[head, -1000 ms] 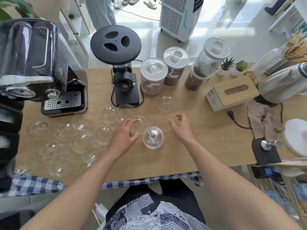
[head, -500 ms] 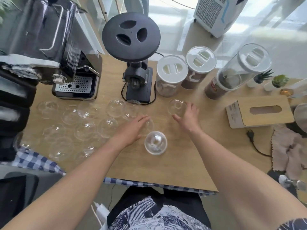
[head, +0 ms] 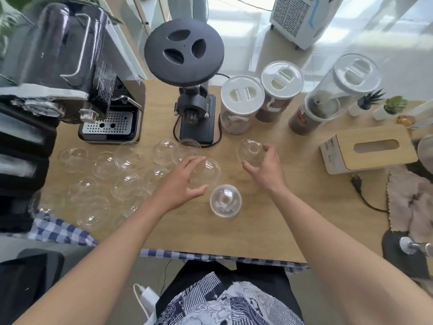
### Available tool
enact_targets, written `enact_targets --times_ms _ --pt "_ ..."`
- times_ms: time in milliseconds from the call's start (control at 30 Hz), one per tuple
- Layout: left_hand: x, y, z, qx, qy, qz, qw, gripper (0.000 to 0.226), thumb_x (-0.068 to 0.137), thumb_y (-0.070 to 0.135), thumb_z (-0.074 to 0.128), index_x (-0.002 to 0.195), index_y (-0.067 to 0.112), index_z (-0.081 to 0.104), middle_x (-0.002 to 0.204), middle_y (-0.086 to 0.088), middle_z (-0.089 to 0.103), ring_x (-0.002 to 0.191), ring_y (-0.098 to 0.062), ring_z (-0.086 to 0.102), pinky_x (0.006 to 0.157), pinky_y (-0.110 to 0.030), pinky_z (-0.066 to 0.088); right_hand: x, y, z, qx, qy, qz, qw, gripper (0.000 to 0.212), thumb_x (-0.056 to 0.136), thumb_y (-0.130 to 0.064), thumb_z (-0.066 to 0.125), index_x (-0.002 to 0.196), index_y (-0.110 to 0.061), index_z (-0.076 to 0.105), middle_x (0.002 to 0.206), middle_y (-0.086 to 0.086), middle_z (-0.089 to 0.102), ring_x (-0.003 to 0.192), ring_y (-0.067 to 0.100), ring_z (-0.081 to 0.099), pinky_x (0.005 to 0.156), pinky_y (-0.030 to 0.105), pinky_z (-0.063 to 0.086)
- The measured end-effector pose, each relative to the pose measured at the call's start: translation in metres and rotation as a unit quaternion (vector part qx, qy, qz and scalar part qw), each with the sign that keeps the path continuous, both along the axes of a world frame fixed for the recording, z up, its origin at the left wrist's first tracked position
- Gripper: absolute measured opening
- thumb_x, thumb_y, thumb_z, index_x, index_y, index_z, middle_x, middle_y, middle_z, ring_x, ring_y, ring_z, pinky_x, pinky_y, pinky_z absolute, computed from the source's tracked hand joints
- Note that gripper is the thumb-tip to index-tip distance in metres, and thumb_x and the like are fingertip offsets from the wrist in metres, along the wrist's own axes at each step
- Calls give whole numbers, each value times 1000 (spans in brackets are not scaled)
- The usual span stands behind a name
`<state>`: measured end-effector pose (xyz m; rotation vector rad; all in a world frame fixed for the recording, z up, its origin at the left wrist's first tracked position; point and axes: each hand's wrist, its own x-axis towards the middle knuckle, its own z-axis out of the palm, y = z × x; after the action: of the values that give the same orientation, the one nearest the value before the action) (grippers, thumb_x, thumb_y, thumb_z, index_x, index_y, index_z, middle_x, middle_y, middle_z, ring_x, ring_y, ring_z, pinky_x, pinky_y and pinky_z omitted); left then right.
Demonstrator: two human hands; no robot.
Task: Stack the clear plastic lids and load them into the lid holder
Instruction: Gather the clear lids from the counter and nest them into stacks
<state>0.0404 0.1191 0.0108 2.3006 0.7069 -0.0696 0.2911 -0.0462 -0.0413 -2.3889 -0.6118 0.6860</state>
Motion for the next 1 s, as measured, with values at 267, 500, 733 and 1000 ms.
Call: enact_targets --times_ms 267,500,733,1000 --pt "-14 -49 0 -61 -61 -13 996 85 90 48 89 164 37 48 152 23 46 141 -8 42 120 -24 36 -46 -41 21 69 41 -56 995 98 85 -58 90 161 -24 38 156 -7 49 134 19 60 114 48 55" --pt "-16 -73 -27 -92 -35 -22 995 90 90 42 91 167 34 46 161 18 39 138 -5 53 123 -36 51 -95 -64 55 82 34 -27 996 95 88 -57 90 165 -34 38 142 -15 48 116 5 61 98 30 56" --pt "-11 -78 -36 -112 -30 -1 993 108 89 42 92 175 33 28 163 12 40 142 -4 47 120 -26 41 -138 -79 53 71 50 7 996 94 87 -50 93 163 -33 41 145 -13 47 125 -2 56 107 21 52" --pt "-17 -74 -50 -136 25 24 990 119 79 41 100 173 30 29 168 6 37 145 -10 50 126 -34 42 -158 -75 46 45 30 22 998 97 86 -42 96 164 -22 40 155 -8 47 136 4 52 114 23 47"
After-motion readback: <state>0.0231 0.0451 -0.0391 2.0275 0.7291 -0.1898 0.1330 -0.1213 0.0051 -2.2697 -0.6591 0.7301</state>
